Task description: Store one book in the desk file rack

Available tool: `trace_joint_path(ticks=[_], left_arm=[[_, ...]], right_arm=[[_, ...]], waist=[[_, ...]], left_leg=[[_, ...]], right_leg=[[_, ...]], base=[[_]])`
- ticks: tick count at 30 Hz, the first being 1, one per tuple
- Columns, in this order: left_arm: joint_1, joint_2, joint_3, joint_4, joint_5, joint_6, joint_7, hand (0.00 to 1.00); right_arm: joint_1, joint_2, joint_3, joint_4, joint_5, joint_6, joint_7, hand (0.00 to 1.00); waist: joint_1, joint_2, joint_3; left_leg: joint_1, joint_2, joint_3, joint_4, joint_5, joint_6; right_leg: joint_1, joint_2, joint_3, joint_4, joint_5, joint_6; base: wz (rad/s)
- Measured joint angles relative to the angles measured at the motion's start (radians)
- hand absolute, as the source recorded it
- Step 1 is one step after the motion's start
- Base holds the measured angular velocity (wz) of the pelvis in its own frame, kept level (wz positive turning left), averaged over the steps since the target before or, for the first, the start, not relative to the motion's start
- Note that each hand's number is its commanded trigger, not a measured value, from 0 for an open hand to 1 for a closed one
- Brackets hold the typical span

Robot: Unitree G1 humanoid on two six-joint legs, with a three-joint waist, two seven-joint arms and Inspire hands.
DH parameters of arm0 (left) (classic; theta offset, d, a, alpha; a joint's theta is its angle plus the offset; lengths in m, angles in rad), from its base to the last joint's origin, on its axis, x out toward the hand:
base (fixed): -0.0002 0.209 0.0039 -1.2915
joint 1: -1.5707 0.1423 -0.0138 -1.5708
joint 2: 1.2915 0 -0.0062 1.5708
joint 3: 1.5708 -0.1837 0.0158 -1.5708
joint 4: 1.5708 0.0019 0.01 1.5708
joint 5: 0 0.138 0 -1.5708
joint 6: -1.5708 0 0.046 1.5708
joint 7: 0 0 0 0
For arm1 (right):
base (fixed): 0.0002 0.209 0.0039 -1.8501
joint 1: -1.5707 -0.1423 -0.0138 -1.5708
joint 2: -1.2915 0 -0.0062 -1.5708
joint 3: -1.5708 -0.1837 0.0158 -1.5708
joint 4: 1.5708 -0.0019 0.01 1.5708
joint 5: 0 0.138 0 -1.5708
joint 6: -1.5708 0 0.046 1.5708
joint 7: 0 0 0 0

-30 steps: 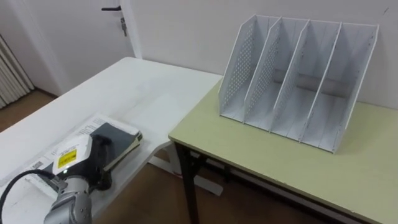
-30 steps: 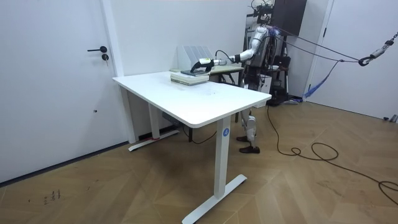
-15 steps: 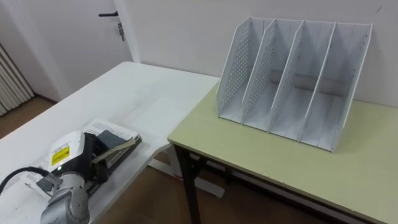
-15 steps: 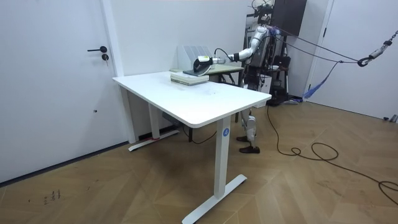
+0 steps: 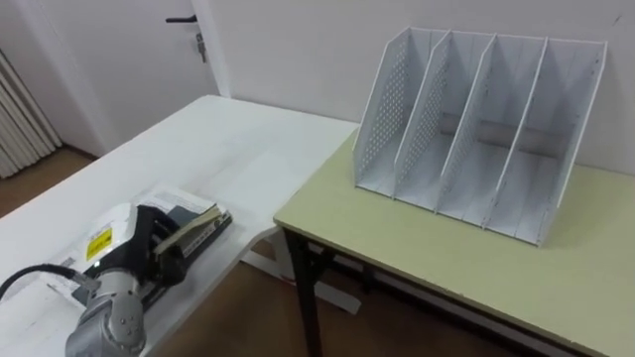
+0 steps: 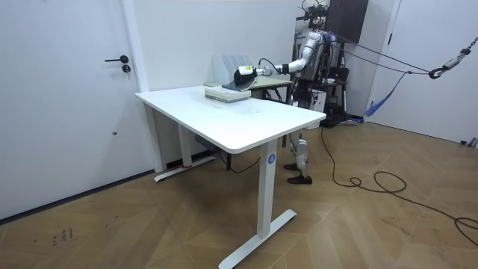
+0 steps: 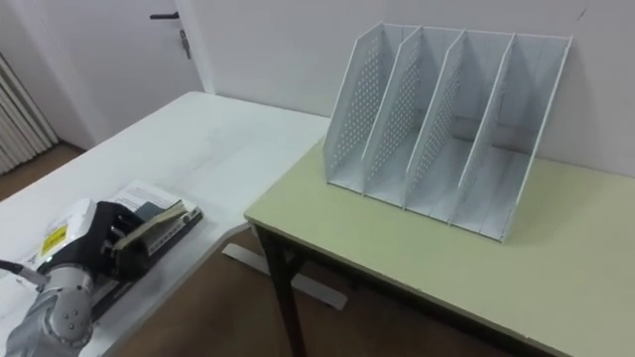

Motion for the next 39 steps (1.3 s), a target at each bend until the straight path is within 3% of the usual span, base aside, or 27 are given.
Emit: trace_joint_path(ticks=[2, 4, 8, 13, 15, 18, 23, 28, 31, 34, 39], left_arm=[[0.005, -0.005, 0.000, -0.050, -0.018, 0.000, -0.012, 1.00], [0.007, -0.007, 0.001, -0.102, -0.042, -0.003, -0.019, 1.00], [0.056, -0.006, 0.007, -0.263, -0.122, -0.008, -0.028, 1.00], [0.097, -0.014, 0.006, -0.396, -0.248, -0.062, -0.029, 1.00], [0.099, -0.020, 0.006, -0.430, -0.286, -0.076, -0.029, 1.00], [0.105, -0.022, 0.007, -0.444, -0.396, -0.129, -0.029, 1.00], [0.118, -0.023, 0.006, -0.501, -0.513, -0.129, -0.093, 1.00], [0.124, -0.022, 0.007, -0.515, -0.823, -0.134, -0.180, 1.00], [0.130, -0.020, 0.007, -0.516, -0.931, -0.140, -0.230, 1.00], [0.170, -0.017, 0.007, -0.516, -1.079, -0.165, -0.328, 1.00], [0.225, -0.007, 0.007, -0.510, -1.216, -0.163, -0.467, 1.00]], right_arm=[[-0.017, 0.000, -0.002, -0.001, 0.032, -0.016, -0.013, 0.00], [-0.040, 0.002, -0.003, -0.011, 0.103, -0.060, -0.025, 0.00], [-0.037, 0.001, -0.003, -0.078, 0.201, -0.114, -0.028, 0.00], [-0.033, 0.015, 0.007, -0.212, 0.206, -0.177, -0.015, 0.00], [-0.032, 0.013, 0.007, -0.245, 0.201, -0.184, -0.002, 0.00], [-0.027, 0.014, 0.020, -0.332, 0.197, -0.187, 0.031, 0.00], [-0.004, 0.010, 0.062, -0.507, 0.155, -0.191, 0.119, 0.00], [0.057, 0.006, 0.116, -0.730, 0.161, -0.192, 0.259, 0.00], [0.073, 0.006, 0.117, -0.797, 0.210, -0.192, 0.333, 0.00], [0.082, -0.009, 0.116, -0.897, 0.287, -0.190, 0.452, 0.00], [0.081, -0.037, 0.111, -0.969, 0.373, -0.174, 0.577, 0.00]], waist=[[0.003, -0.004, 0.0021], [0.014, -0.014, 0.0061], [0.033, -0.019, 0.0034], [0.052, -0.019, 0.0027], [0.058, -0.019, 0.0025], [0.074, -0.020, 0.0022], [0.090, -0.025, 0.0013], [0.127, -0.029, 0.0006], [0.131, -0.031, 0.0018], [0.138, -0.034, 0.0056], [0.135, -0.041, 0.0196]], left_leg=[[-0.007, -0.001, -0.013, 0.004, 0.000, 0.000], [-0.014, 0.000, -0.025, 0.004, 0.000, 0.000], [-0.029, 0.010, -0.024, 0.004, 0.000, 0.000], [-0.042, 0.012, -0.028, 0.004, 0.000, 0.000], [-0.043, 0.012, -0.028, 0.004, 0.000, 0.000], [-0.041, 0.013, -0.023, 0.004, 0.000, 0.000], [-0.041, 0.013, -0.023, 0.004, 0.000, 0.000], [-0.040, 0.013, -0.024, 0.008, 0.000, 0.000], [-0.038, 0.013, -0.025, 0.008, 0.000, 0.000], [-0.036, 0.013, -0.024, 0.011, 0.000, 0.000], [-0.045, 0.013, -0.024, 0.025, 0.000, -0.001]], right_leg=[[0.000, -0.001, -0.012, -0.001, 0.000, 0.000], [0.000, 0.001, -0.023, -0.001, 0.002, -0.002], [0.000, 0.000, -0.025, -0.019, 0.012, -0.004], [-0.012, 0.000, -0.027, -0.017, 0.013, -0.005], [-0.014, 0.001, -0.026, -0.016, 0.013, -0.005], [-0.016, 0.000, -0.025, -0.015, 0.013, -0.005], [-0.016, 0.000, -0.027, -0.014, 0.015, -0.006], [-0.014, -0.001, -0.030, -0.010, 0.015, -0.007], [-0.011, -0.002, -0.024, -0.010, 0.016, -0.007], [-0.011, -0.003, -0.023, -0.004, 0.016, -0.006], [-0.016, -0.004, -0.025, 0.000, 0.015, -0.006]], base=[[0.18], [0.17], [0.01], [0.01], [0.00], [-0.05], [0.00], [0.00], [0.00], [0.00], [0.00]])
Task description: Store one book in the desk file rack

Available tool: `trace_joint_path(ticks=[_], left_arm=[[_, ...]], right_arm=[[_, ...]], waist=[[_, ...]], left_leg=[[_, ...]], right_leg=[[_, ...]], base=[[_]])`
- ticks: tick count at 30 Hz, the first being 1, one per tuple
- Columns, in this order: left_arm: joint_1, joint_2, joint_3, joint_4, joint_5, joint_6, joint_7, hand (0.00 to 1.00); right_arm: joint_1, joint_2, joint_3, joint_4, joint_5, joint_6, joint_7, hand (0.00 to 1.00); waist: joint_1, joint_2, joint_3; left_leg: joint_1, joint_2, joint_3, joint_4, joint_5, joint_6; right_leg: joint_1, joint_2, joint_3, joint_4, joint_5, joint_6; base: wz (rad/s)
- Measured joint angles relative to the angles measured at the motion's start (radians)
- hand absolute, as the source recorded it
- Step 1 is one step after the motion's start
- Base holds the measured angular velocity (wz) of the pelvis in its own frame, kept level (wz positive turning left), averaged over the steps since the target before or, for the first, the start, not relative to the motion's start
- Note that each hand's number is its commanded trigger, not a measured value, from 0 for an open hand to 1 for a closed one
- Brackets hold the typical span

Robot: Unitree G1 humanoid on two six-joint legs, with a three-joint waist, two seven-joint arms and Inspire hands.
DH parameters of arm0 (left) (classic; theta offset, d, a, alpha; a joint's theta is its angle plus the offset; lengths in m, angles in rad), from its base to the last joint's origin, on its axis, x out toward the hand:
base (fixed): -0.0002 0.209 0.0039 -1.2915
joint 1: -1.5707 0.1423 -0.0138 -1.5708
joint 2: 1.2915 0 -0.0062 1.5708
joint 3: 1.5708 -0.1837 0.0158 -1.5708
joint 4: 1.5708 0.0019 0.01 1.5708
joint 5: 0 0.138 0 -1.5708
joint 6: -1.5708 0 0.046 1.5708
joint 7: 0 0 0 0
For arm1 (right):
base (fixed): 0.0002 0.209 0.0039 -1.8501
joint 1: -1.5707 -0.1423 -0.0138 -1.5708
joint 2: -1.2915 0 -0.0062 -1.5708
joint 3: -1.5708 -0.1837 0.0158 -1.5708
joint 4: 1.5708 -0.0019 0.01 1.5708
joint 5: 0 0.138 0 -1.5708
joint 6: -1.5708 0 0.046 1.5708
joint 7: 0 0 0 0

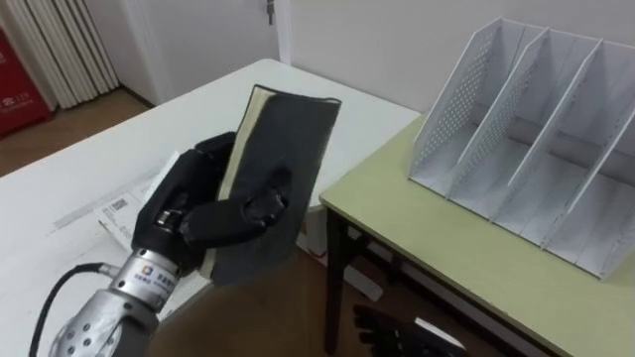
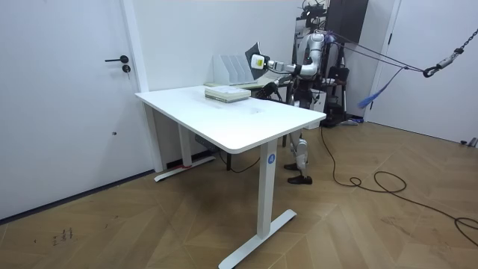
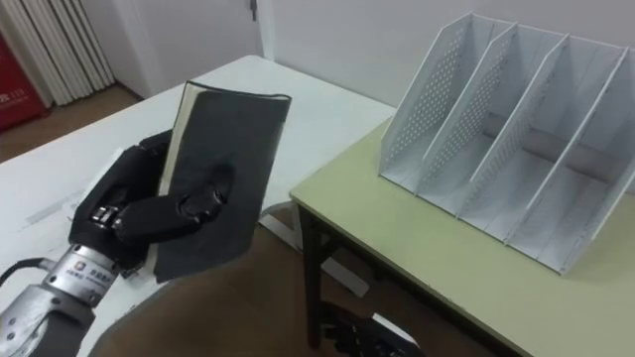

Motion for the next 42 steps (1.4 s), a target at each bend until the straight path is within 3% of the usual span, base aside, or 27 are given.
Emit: trace_joint_path(ticks=[3, 8, 14, 18, 22, 24, 30, 39, 40, 41, 42], left_arm=[[0.007, 0.010, 0.001, 0.006, -0.087, 0.004, -0.081, 1.00], [0.008, 0.030, 0.001, 0.006, -0.183, 0.027, -0.169, 1.00], [0.009, 0.046, 0.002, 0.068, -0.231, 0.064, -0.337, 1.00], [0.009, 0.085, 0.000, 0.071, -0.234, 0.082, -0.409, 1.00], [0.009, 0.097, 0.000, 0.072, -0.242, 0.085, -0.446, 1.00], [0.009, 0.104, -0.001, 0.071, -0.257, 0.103, -0.458, 1.00], [0.009, 0.108, -0.001, 0.071, -0.262, 0.129, -0.480, 1.00], [0.009, 0.111, -0.003, 0.072, -0.263, 0.149, -0.480, 1.00], [0.009, 0.113, -0.003, 0.071, -0.263, 0.152, -0.480, 1.00], [0.009, 0.114, -0.003, 0.071, -0.263, 0.154, -0.480, 1.00], [0.009, 0.116, -0.006, 0.071, -0.263, 0.155, -0.480, 1.00]], right_arm=[[0.001, -0.003, -0.012, -0.049, 0.086, 0.041, 0.058, 0.00], [0.001, -0.010, -0.045, -0.146, 0.223, 0.067, 0.135, 0.00], [-0.001, -0.037, -0.113, -0.191, 0.390, 0.095, 0.214, 0.00], [-0.004, -0.047, -0.116, -0.203, 0.501, 0.113, 0.251, 0.00], [-0.004, -0.046, -0.105, -0.208, 0.574, 0.129, 0.275, 0.00], [-0.003, -0.046, -0.098, -0.220, 0.622, 0.146, 0.276, 0.00], [-0.003, -0.050, -0.076, -0.252, 0.757, 0.169, 0.286, 0.00], [0.000, -0.085, -0.049, -0.320, 0.840, 0.199, 0.297, 0.00], [0.002, -0.087, -0.048, -0.321, 0.848, 0.199, 0.297, 0.15], [0.003, -0.087, -0.047, -0.321, 0.850, 0.199, 0.297, 0.57], [0.009, -0.087, -0.044, -0.321, 0.854, 0.199, 0.297, 0.76]], waist=[[0.003, -0.001, 0.0000], [0.002, -0.001, -0.0009], [0.004, -0.004, -0.0022], [0.001, -0.018, -0.0074], [0.004, -0.018, -0.0086], [0.005, -0.015, -0.0092], [0.011, 0.011, -0.0244], [0.019, 0.014, -0.0195], [0.022, 0.013, -0.0190], [0.022, 0.013, -0.0190], [0.023, 0.013, -0.0191]], left_leg=[[-0.025, 0.000, 0.000, 0.010, 0.000, 0.000], [-0.029, 0.001, 0.001, 0.014, 0.000, 0.000], [-0.028, 0.000, 0.004, 0.015, 0.000, 0.000], [-0.028, 0.000, 0.004, 0.018, 0.000, 0.000], [-0.030, 0.000, 0.006, 0.025, 0.000, 0.000], [-0.031, 0.000, 0.006, 0.024, -0.001, 0.000], [-0.036, 0.001, 0.014, 0.027, -0.001, 0.000], [-0.049, 0.001, 0.015, 0.039, -0.001, 0.000], [-0.048, 0.001, 0.018, 0.039, -0.001, -0.001], [-0.049, 0.001, 0.019, 0.039, -0.001, -0.001], [-0.049, 0.001, 0.019, 0.039, -0.001, -0.001]], right_leg=[[-0.023, 0.000, 0.001, 0.005, 0.000, 0.000], [-0.035, -0.001, 0.003, 0.017, 0.000, -0.002], [-0.035, -0.005, 0.003, 0.025, -0.001, -0.002], [-0.037, -0.005, 0.003, 0.035, -0.006, -0.004], [-0.039, -0.006, 0.006, 0.041, -0.006, -0.004], [-0.042, -0.006, 0.006, 0.043, -0.006, -0.004], [-0.054, -0.008, 0.010, 0.058, -0.007, -0.005], [-0.070, -0.011, 0.005, 0.074, -0.015, -0.007], [-0.070, -0.011, 0.005, 0.073, -0.016, -0.007], [-0.071, -0.011, 0.005, 0.073, -0.016, -0.008], [-0.071, -0.011, 0.005, 0.073, -0.016, -0.008]], base=[[0.00], [-0.01], [-0.02], [0.00], [0.00], [0.00], [-0.03], [0.00], [0.00], [0.00], [0.00]])
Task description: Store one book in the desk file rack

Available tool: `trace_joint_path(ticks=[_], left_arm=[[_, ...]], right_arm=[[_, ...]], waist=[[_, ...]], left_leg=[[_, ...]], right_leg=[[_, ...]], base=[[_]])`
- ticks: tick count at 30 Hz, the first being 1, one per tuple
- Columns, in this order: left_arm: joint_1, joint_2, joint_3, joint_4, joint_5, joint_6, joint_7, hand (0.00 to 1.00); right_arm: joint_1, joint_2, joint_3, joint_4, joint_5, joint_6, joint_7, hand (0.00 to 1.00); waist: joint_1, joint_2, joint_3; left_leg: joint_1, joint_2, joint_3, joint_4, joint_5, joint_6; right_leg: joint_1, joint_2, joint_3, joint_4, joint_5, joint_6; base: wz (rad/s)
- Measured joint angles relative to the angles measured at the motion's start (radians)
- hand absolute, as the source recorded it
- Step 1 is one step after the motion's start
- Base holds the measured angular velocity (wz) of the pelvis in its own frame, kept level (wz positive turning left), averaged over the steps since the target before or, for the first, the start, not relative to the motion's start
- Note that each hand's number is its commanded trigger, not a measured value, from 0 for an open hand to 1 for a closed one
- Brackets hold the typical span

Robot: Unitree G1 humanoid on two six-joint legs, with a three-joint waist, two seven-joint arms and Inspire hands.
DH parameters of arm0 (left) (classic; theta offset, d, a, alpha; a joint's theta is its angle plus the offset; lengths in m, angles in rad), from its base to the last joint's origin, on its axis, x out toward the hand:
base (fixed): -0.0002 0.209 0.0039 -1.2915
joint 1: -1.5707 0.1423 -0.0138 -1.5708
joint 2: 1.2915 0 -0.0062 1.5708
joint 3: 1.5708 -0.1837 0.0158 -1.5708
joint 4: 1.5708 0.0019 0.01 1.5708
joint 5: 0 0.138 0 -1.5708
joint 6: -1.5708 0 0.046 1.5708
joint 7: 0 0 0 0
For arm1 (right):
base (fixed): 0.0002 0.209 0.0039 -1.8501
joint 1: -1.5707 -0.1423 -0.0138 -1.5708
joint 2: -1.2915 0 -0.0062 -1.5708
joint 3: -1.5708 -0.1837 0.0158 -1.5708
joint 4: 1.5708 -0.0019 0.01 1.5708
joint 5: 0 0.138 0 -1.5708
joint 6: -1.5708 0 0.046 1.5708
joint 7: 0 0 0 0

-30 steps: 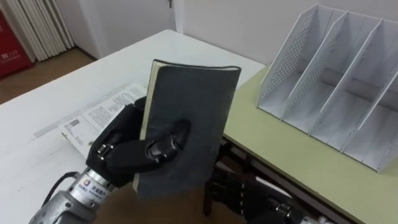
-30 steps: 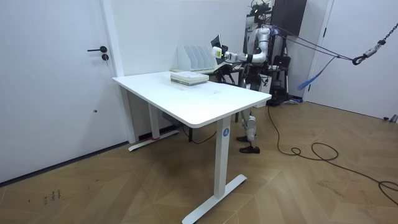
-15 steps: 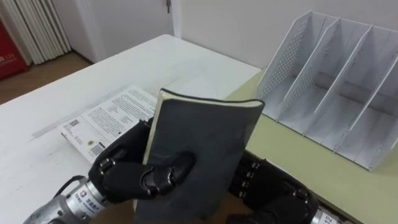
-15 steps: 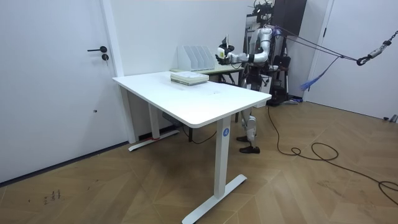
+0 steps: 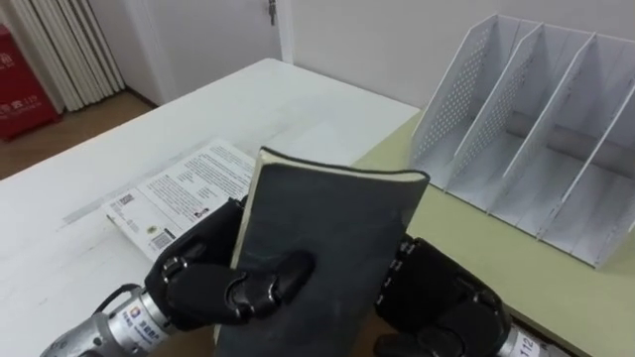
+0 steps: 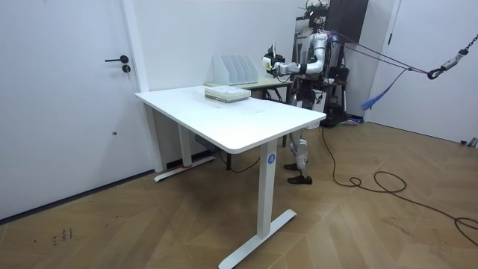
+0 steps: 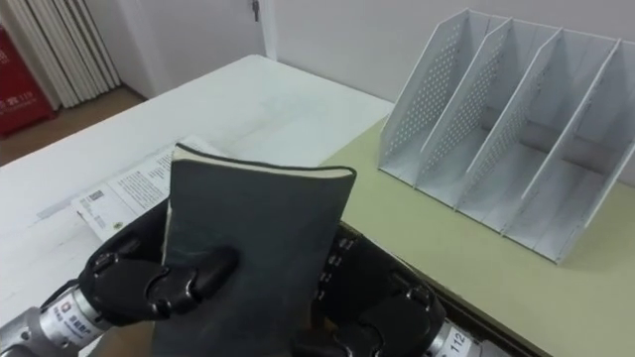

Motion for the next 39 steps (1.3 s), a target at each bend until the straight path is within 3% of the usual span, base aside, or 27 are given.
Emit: trace_joint_path(ticks=[1, 14, 31, 32, 34, 35, 39], left_arm=[[0.000, 0.002, -0.002, 0.000, 0.000, 0.001, 0.000, 1.00], [0.000, 0.043, -0.086, 0.023, -0.045, 0.003, -0.037, 1.00], [-0.001, 0.074, -0.094, 0.038, -0.050, 0.002, -0.058, 1.00], [-0.001, 0.074, -0.094, 0.038, -0.050, 0.002, -0.058, 0.75], [-0.001, 0.074, -0.095, 0.043, -0.050, 0.002, -0.060, 0.58], [-0.001, 0.074, -0.095, 0.043, -0.050, 0.002, -0.060, 0.01], [-0.001, 0.074, -0.095, 0.056, -0.055, 0.002, -0.056, 0.00]], right_arm=[[0.004, 0.000, 0.001, 0.000, 0.001, 0.000, 0.000, 1.00], [0.030, -0.018, 0.046, 0.003, 0.009, -0.001, -0.025, 1.00], [0.030, -0.029, 0.070, 0.002, 0.007, -0.012, -0.029, 1.00], [0.030, -0.029, 0.071, 0.002, 0.007, -0.012, -0.029, 1.00], [0.030, -0.030, 0.073, 0.003, 0.007, -0.012, -0.029, 1.00], [0.030, -0.031, 0.074, 0.003, 0.007, -0.012, -0.030, 1.00], [0.030, -0.038, 0.077, 0.003, 0.007, -0.012, -0.030, 1.00]], waist=[[0.002, 0.000, 0.0000], [0.006, 0.003, -0.0004], [0.003, 0.004, 0.0028], [0.003, 0.004, 0.0028], [0.004, 0.005, 0.0036], [0.004, 0.005, 0.0036], [0.004, 0.005, 0.0053]], left_leg=[[0.000, 0.000, 0.000, 0.000, 0.000, 0.000], [-0.003, 0.000, 0.009, 0.000, 0.000, 0.000], [-0.031, 0.002, 0.008, 0.009, -0.002, 0.000], [-0.031, 0.002, 0.008, 0.010, -0.002, 0.000], [-0.033, 0.001, 0.009, 0.010, -0.002, 0.000], [-0.032, 0.001, 0.009, 0.010, -0.002, 0.000], [-0.032, 0.002, 0.008, 0.010, -0.002, 0.000]], right_leg=[[0.000, 0.000, 0.000, 0.000, 0.000, 0.000], [0.001, 0.001, 0.002, -0.002, 0.000, 0.001], [-0.022, 0.001, 0.001, 0.006, 0.001, 0.000], [-0.024, 0.001, 0.001, 0.007, 0.001, 0.000], [-0.030, 0.000, 0.002, 0.012, 0.000, 0.000], [-0.030, 0.000, 0.002, 0.012, 0.000, 0.000], [-0.030, 0.000, 0.002, 0.011, 0.000, 0.000]], base=[[0.00], [0.00], [0.00], [0.00], [0.00], [0.00], [0.00]])
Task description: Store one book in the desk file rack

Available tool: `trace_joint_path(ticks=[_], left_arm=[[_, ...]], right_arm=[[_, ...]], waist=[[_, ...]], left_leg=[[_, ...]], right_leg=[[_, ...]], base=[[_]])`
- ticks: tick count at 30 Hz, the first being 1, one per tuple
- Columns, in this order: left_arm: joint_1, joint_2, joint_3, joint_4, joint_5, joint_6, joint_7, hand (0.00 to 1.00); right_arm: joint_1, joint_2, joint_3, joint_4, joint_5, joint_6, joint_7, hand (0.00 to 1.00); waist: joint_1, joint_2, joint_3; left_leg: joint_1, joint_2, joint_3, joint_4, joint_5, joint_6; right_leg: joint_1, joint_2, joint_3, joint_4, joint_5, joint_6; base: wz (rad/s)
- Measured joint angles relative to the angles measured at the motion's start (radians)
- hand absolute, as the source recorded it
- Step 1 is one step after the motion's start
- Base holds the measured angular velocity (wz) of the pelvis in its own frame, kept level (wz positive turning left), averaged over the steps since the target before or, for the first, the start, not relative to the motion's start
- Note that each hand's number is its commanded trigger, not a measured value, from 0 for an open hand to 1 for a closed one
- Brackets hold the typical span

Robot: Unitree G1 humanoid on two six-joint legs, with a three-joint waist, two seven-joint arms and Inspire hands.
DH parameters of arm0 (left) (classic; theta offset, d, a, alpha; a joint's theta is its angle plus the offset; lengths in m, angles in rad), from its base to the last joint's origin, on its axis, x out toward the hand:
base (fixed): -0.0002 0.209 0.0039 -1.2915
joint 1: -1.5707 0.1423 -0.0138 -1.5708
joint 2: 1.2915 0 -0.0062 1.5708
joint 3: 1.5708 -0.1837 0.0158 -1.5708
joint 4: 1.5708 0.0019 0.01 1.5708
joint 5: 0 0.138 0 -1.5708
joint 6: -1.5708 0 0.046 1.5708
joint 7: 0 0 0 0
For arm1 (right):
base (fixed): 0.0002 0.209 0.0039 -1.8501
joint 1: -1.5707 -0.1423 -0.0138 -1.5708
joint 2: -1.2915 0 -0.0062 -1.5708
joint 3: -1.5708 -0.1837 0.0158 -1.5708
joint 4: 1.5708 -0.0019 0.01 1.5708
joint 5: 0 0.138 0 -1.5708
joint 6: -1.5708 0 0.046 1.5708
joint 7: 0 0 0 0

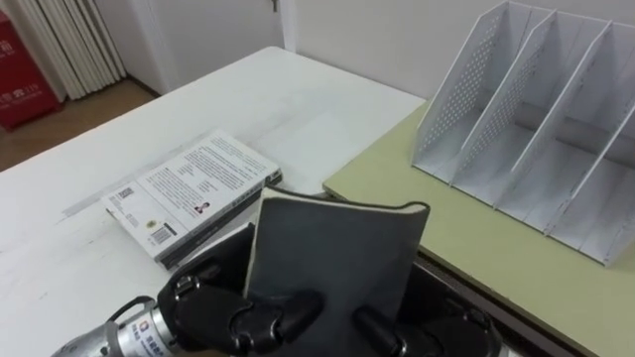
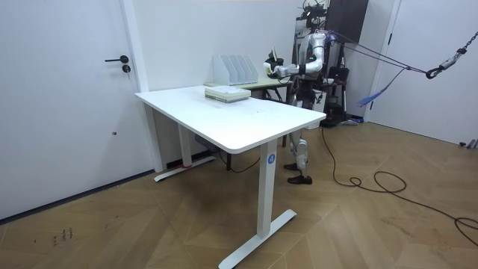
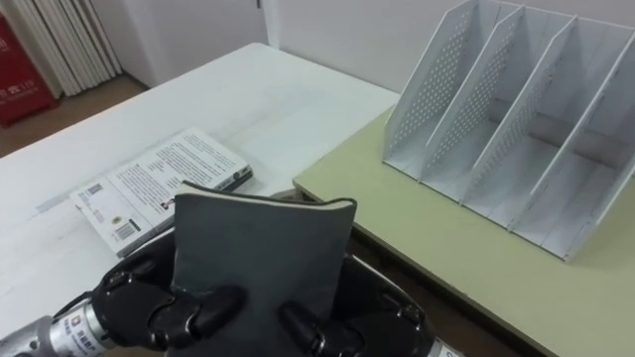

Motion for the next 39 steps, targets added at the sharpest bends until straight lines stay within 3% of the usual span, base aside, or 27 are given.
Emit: trace_joint_path(ticks=[6, 20, 32, 39], left_arm=[[0.000, 0.001, 0.000, 0.004, -0.001, -0.001, 0.005, 0.00], [0.000, 0.005, 0.001, 0.014, -0.014, -0.003, 0.026, 0.00], [0.000, 0.005, 0.003, 0.023, -0.033, -0.012, 0.066, 0.00], [-0.021, 0.003, 0.026, 0.105, -0.033, -0.012, 0.090, 0.00]], right_arm=[[0.007, -0.026, 0.010, 0.000, 0.001, 0.001, 0.000, 1.00], [0.020, -0.044, 0.010, 0.000, 0.000, 0.001, 0.000, 1.00], [0.021, -0.064, 0.011, 0.000, -0.005, 0.001, -0.008, 1.00], [0.020, -0.069, -0.022, 0.000, -0.008, 0.003, -0.011, 1.00]], waist=[[0.002, 0.001, 0.0005], [0.005, 0.001, 0.0011], [0.005, -0.021, 0.0125], [0.005, -0.031, 0.0084]], left_leg=[[0.000, 0.000, 0.000, -0.001, 0.000, 0.000], [0.004, 0.000, 0.003, -0.002, 0.000, 0.000], [0.022, 0.001, 0.009, -0.008, 0.000, 0.000], [0.019, 0.002, 0.009, -0.005, 0.000, 0.000]], right_leg=[[0.001, 0.000, -0.001, -0.001, 0.000, 0.000], [0.000, 0.000, 0.002, 0.002, 0.000, 0.000], [0.014, 0.002, 0.009, 0.000, -0.001, 0.000], [0.015, 0.002, 0.007, -0.004, 0.000, 0.000]], base=[[0.00], [0.00], [-0.01], [0.00]])
